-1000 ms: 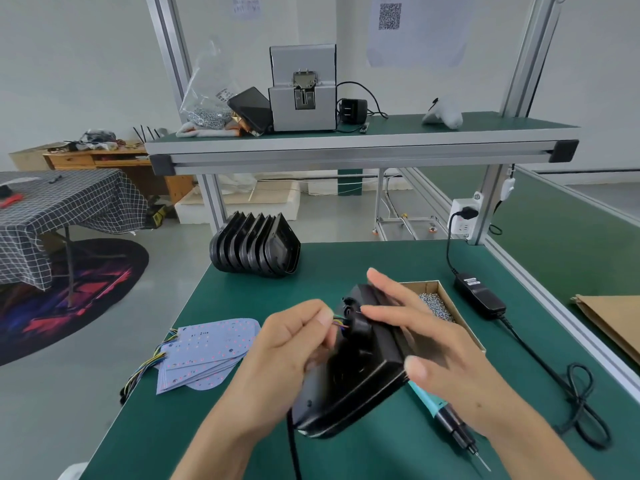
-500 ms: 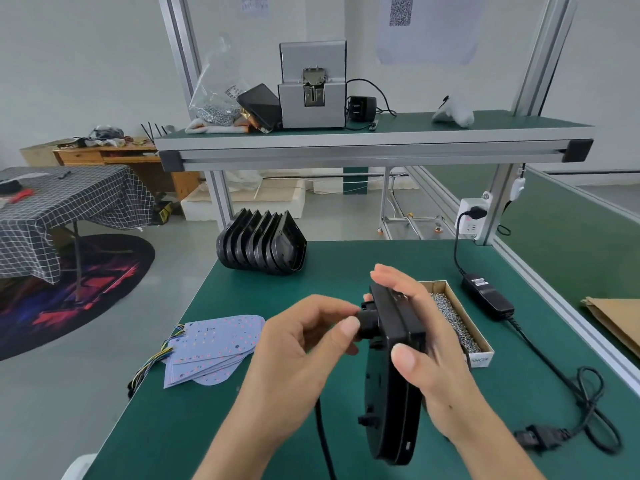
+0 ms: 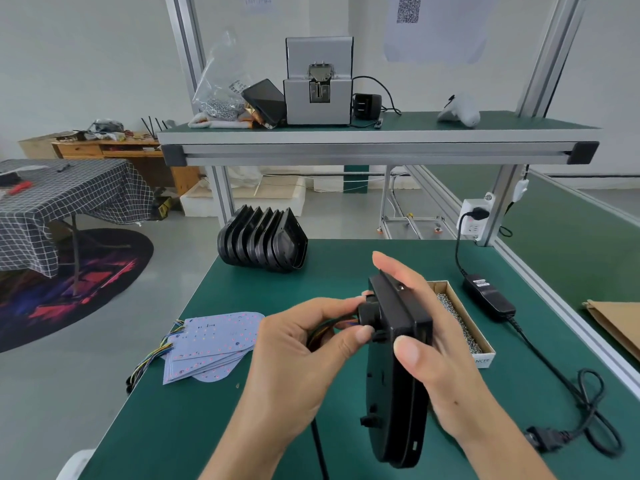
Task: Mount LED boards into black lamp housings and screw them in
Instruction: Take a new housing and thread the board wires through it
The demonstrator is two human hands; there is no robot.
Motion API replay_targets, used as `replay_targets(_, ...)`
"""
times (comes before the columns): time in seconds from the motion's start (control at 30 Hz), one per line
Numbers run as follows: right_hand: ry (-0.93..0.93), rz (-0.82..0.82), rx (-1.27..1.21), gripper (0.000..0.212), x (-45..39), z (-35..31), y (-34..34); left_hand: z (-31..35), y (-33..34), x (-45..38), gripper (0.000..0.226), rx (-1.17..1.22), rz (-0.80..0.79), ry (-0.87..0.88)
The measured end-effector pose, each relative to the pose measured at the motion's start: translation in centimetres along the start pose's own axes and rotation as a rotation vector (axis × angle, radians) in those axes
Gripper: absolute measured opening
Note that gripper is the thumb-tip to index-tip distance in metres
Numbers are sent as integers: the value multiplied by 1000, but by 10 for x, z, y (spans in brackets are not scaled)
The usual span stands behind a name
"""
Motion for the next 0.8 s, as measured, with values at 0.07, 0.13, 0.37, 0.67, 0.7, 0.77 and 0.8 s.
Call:
replay_targets(0.07, -2, -4, 10, 89, -1, 0, -2, 3, -1, -3, 28, -89, -24, 34)
replay_targets(0.13, -8, -2, 13, 90, -1, 0, -2, 6, -2, -6, 29, -196, -60, 78)
replay_targets(0.37, -13, 5, -35, 87, 2, 3, 2, 9, -1, -7, 32, -422, -172, 230)
replay_targets(0.67, 28, 14, -61, 83, 3, 10, 5, 10, 0, -5, 35, -413, -116, 234)
replay_targets(0.7, 38, 22, -73, 85, 4, 12, 4, 11, 1, -4, 36, -413, -116, 232)
replay_targets(0.77, 38, 53, -99, 87, 6, 12, 2, 8, 2, -1, 36, -343, -108, 192)
replay_targets(0.8, 42, 67, -123, 89, 7, 12, 1, 6, 3, 1, 36, -260, -93, 149)
Point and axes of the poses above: each hand's wrist, its own x-axis away from the middle knuckle, its own y-axis out of the palm, z = x × y, the point moved 5 cm from there along -x, towards the middle knuckle, and after that the axes turned 11 degrees about x, right-handed, at the moved point
